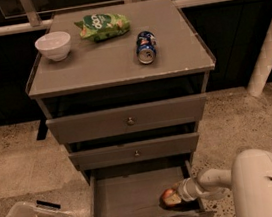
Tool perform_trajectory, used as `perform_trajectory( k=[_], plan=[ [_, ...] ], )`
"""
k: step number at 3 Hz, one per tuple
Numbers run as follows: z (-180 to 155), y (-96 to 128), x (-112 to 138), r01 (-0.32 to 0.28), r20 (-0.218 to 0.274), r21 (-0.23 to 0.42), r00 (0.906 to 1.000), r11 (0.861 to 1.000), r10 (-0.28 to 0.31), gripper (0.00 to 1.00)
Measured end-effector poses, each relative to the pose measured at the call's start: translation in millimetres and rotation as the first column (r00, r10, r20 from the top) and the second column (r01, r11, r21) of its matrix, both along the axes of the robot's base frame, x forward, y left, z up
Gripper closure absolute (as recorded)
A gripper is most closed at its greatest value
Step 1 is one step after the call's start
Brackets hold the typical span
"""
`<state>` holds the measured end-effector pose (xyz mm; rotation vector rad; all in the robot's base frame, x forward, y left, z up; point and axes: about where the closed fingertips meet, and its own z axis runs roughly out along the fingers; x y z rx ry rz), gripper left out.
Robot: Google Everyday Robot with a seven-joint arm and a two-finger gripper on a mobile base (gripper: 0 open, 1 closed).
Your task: Place apple into bottom drawer
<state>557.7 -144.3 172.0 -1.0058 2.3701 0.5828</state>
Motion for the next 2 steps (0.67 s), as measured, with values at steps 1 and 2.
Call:
perform_trajectory(
  k=[1, 2],
  plan=[
    [0.0, 0.0, 0.0, 0.0, 0.0, 0.0, 1.0, 1.0, 0.0, 0.63],
    [0.0, 0.0, 0.0, 0.0, 0.0, 0.0, 1.0, 1.0, 0.0, 0.39]
  ],
)
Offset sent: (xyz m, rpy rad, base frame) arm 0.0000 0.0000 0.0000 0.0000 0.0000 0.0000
